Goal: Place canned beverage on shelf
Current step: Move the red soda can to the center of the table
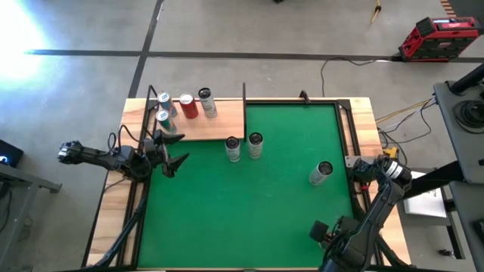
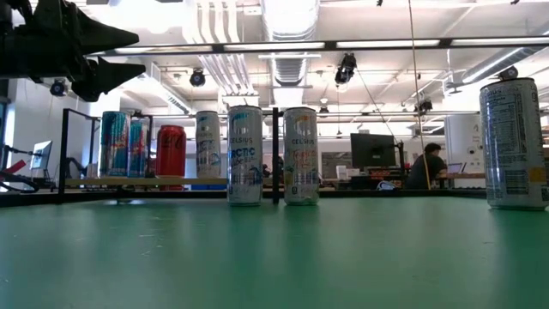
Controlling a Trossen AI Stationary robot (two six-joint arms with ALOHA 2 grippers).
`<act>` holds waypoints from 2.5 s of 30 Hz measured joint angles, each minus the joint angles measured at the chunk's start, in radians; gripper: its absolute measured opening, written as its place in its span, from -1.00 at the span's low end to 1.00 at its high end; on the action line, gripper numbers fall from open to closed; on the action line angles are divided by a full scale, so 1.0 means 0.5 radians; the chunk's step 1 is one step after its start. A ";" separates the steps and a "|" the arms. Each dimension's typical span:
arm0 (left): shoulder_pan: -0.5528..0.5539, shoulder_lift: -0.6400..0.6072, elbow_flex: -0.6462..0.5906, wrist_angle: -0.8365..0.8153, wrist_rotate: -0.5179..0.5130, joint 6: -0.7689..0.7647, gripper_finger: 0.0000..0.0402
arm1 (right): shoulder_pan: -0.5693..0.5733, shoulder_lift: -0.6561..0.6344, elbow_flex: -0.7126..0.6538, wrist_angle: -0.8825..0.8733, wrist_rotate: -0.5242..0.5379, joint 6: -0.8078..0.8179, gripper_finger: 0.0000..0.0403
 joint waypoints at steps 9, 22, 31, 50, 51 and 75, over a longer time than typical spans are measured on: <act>-0.001 0.000 0.000 0.001 0.000 0.000 0.87 | 0.000 0.000 -0.148 0.131 0.027 -0.209 0.99; 0.000 0.000 0.000 0.000 0.000 0.000 0.87 | -0.001 0.000 -0.226 0.312 0.042 -0.379 0.69; 0.000 0.000 0.000 0.000 -0.001 0.000 0.87 | -0.035 -0.003 -0.229 0.351 0.032 -0.377 0.47; 0.000 0.000 0.000 0.000 0.000 0.000 0.87 | -0.859 0.002 -0.041 0.377 0.104 -1.618 0.47; 0.000 0.000 0.000 0.000 0.000 0.000 0.87 | -0.893 0.002 -0.034 0.378 0.144 -1.711 0.47; 0.000 0.000 0.000 0.000 0.000 0.000 0.87 | -1.495 0.026 -0.001 0.812 0.686 -4.046 0.49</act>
